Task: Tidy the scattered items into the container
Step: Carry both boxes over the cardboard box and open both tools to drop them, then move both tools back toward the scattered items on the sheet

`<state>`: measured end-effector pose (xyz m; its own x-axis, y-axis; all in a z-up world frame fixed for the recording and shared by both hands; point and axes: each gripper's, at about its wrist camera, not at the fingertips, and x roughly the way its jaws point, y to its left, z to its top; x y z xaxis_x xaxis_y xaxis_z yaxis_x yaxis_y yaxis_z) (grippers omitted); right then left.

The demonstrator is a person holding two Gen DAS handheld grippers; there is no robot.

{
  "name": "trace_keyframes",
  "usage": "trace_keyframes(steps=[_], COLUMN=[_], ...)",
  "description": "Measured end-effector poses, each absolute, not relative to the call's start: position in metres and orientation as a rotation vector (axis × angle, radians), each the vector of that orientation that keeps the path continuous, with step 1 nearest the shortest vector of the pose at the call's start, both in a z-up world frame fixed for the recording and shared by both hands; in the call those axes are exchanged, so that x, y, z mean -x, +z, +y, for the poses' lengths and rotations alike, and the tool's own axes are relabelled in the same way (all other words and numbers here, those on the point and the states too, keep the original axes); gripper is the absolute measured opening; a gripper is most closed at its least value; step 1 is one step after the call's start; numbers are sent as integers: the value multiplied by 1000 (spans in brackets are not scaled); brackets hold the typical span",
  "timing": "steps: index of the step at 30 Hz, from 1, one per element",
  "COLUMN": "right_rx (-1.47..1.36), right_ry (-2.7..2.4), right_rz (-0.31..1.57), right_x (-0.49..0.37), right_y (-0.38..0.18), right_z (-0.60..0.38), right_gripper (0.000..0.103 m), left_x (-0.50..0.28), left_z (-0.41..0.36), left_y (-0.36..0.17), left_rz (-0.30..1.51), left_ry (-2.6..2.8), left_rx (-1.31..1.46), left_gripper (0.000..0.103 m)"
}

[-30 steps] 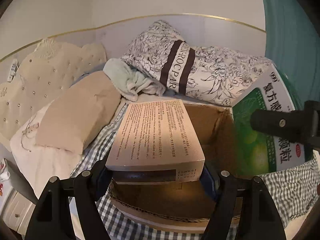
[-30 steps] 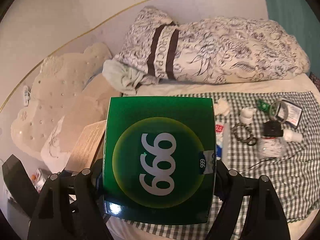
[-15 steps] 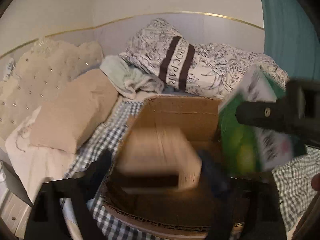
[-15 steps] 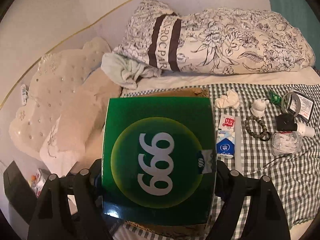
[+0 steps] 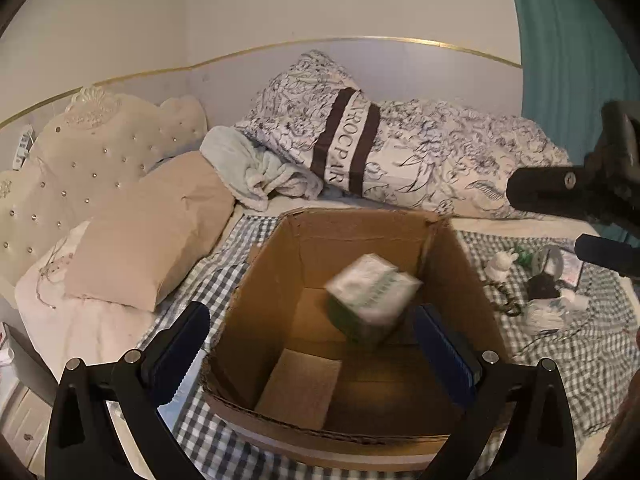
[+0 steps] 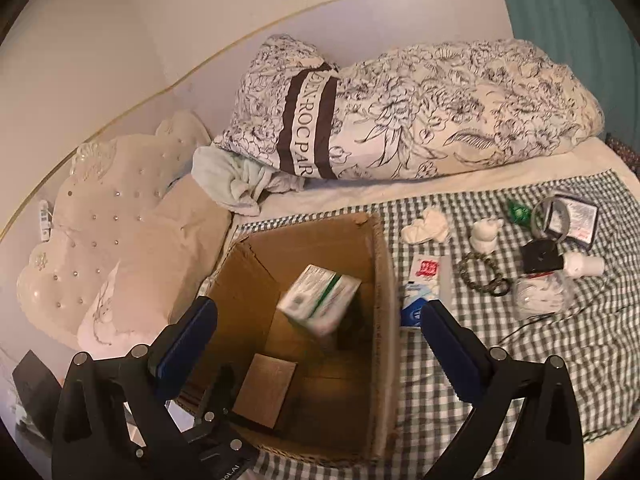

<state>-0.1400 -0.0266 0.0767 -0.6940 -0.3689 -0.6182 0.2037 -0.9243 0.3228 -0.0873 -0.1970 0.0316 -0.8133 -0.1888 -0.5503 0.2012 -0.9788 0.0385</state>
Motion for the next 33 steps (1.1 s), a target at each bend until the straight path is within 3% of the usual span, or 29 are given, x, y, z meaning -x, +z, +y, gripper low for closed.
trace_keyframes(steps=[10, 18, 25, 33], right_rx=[-881, -861, -909, -1002], right_ry=[-2743, -2868, -2947, -2998], right_rz=[-327, -374, -412, -440], right_x=[96, 71, 69, 96], right_y=[125, 129, 103, 46], right_z=[52, 143, 208, 270], right_gripper=[102, 102, 102, 102], left_x=[63, 56, 70, 117], left_z=[-138, -75, -14, 50], left_y=[76, 87, 68, 5], left_rz=[23, 73, 18, -72], left_ry=[-2889, -2961, -3006, -3007], left_rx=[-762, -769, -834, -1008], left_gripper=[103, 103, 103, 103])
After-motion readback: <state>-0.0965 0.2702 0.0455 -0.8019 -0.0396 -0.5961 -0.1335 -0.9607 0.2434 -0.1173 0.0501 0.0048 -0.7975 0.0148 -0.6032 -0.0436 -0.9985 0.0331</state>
